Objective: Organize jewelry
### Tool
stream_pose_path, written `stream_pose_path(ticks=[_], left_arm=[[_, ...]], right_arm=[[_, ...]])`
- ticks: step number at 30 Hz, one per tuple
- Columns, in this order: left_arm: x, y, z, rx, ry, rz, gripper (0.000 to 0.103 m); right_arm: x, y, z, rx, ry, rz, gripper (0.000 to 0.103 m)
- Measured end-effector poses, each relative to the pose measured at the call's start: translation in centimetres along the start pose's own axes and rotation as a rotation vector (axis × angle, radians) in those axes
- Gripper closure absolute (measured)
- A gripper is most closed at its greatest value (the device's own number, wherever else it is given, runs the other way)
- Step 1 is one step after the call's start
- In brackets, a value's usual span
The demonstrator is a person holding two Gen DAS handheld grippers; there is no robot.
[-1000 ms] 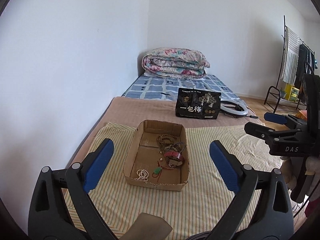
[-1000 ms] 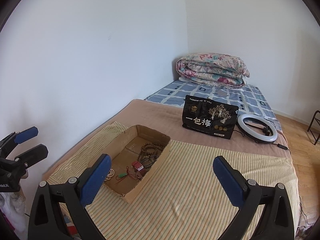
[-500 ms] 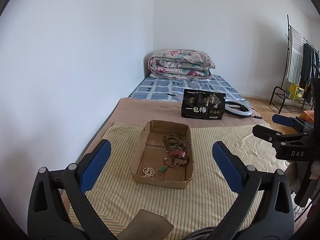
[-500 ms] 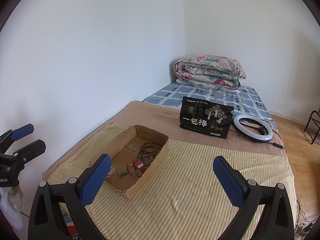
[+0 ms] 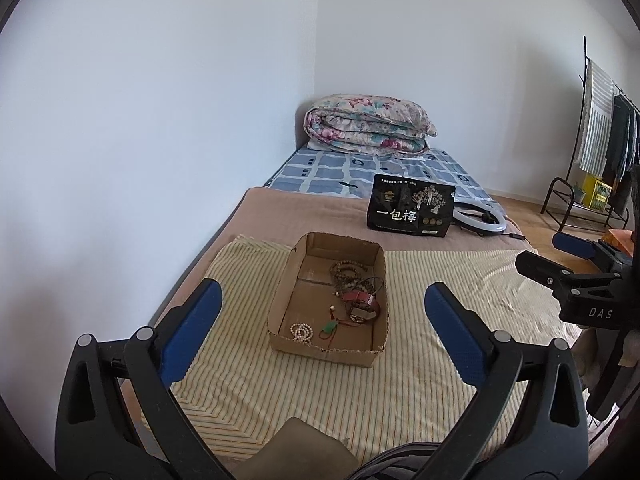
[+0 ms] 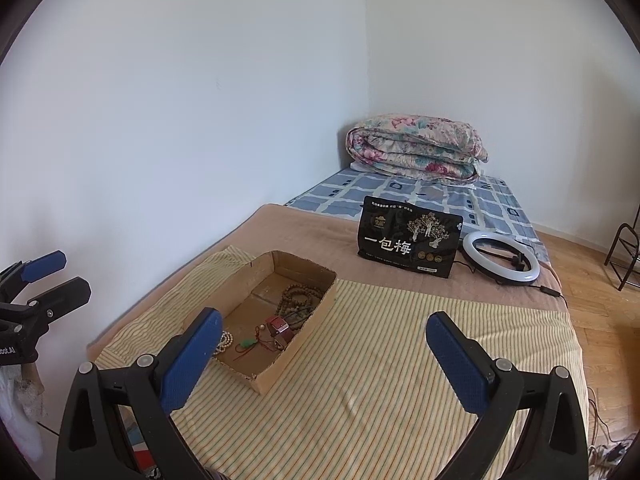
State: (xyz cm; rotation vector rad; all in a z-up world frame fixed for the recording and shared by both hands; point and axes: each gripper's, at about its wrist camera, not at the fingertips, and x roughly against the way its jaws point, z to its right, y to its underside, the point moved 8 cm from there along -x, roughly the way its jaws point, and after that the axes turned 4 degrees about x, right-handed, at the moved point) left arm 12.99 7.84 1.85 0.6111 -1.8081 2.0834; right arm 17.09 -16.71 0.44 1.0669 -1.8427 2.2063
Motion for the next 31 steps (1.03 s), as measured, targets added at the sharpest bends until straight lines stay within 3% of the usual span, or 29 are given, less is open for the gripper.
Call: stream_pose_path(ticks=[31], left_arm=[[0.7, 0.3, -0.8, 0.001, -0.039, -0.002, 0.0]], right_arm=[[1.2, 1.4, 0.4, -0.031, 0.006, -0.015, 0.0]])
